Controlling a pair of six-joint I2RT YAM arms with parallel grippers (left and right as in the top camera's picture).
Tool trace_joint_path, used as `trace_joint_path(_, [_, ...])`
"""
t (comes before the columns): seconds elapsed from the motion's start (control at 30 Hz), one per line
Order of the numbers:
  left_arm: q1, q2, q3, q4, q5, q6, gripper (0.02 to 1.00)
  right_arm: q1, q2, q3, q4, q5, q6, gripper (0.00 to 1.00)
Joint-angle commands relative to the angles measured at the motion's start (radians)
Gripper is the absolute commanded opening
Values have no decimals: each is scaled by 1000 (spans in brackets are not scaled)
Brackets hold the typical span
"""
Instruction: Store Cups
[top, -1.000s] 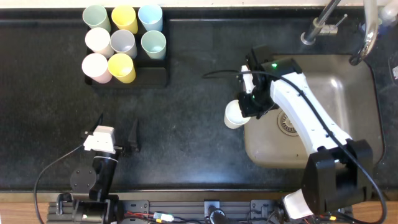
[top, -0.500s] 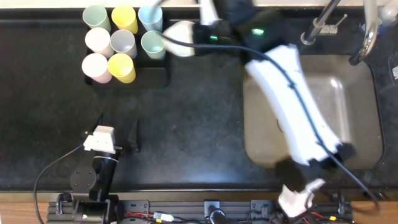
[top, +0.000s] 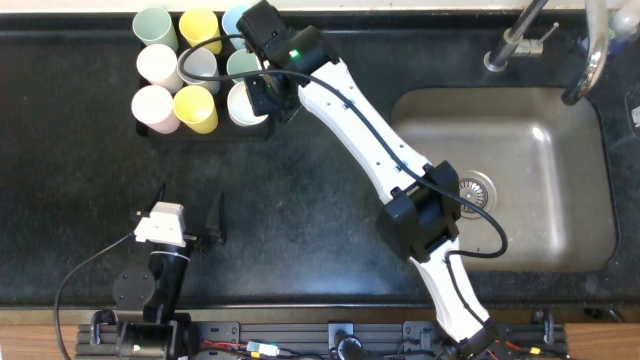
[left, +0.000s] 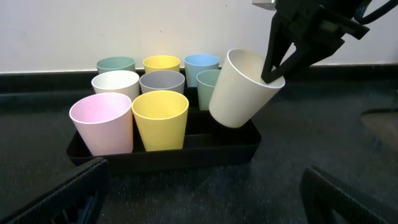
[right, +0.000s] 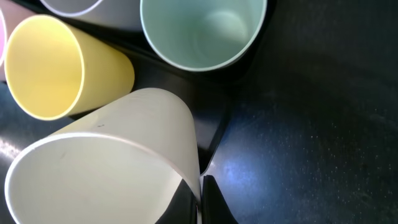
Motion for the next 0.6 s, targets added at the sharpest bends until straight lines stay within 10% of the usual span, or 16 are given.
trace_joint_path(0.03, [-3,-10,-2,0,14,16,998,19,14,30,11,36,39,42])
trace_joint_path(0.6, [-3,-10,-2,0,14,15,998,37,70,29,-6,40,38,42])
